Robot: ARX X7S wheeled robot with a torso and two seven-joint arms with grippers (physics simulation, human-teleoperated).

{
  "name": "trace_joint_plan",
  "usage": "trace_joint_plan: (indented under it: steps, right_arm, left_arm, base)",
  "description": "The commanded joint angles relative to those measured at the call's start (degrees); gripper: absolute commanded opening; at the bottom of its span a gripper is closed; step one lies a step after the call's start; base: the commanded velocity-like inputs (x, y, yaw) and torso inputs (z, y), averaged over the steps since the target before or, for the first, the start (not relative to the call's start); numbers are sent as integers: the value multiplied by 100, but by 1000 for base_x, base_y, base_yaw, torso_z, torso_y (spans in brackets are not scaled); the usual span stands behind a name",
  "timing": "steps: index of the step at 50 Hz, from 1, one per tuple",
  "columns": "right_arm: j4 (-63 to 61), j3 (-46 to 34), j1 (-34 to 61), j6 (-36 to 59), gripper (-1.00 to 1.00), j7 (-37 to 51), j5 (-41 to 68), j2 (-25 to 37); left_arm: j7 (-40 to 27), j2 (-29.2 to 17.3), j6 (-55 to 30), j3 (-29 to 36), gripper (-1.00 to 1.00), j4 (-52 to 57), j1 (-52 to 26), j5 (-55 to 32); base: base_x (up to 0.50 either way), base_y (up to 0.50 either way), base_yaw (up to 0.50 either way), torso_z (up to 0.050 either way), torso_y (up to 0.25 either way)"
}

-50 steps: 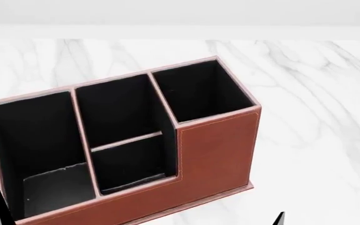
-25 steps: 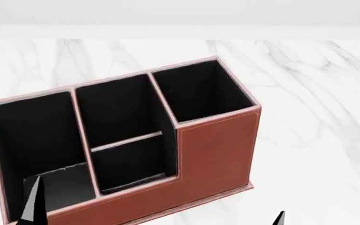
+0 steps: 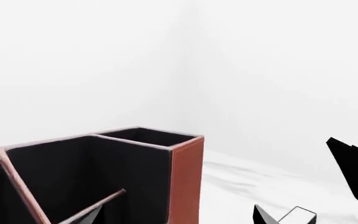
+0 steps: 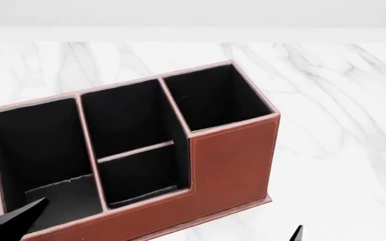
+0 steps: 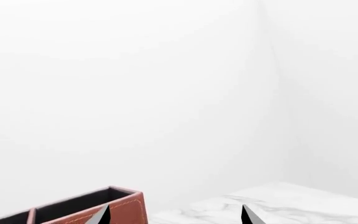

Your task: Pick up the book and place it in the back compartment of the caddy.

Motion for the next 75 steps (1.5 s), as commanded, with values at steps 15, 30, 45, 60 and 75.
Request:
trace_joint_plan:
  steps: [15, 30, 45, 60, 75]
  right_arm:
    - [72, -41, 58, 23, 100, 20, 3, 5]
    - [50, -48, 45, 22, 100, 50, -12, 18]
    - [105, -58, 88, 13, 100, 57, 23, 24]
    - [94, -79, 87, 6, 100, 63, 37, 42]
    - [93, -94, 92, 10, 100, 75, 52, 58]
  left_arm:
    - [1115, -430, -459, 525, 100, 238, -76, -341]
    - [1056, -296, -628, 680, 100, -8, -252, -12]
    - [1090, 140, -791, 888, 100, -609, -597, 296]
    - [1071, 374, -1005, 1060, 100, -875, -874, 496]
    - [1111, 676, -1117, 1204, 100, -1250, -1180, 702]
  base:
    - [0, 0, 0, 0, 0]
    - [0, 0, 0, 0, 0]
    - [0, 0, 0, 0, 0]
    - [0, 0, 0, 0, 0]
    - [0, 0, 0, 0, 0]
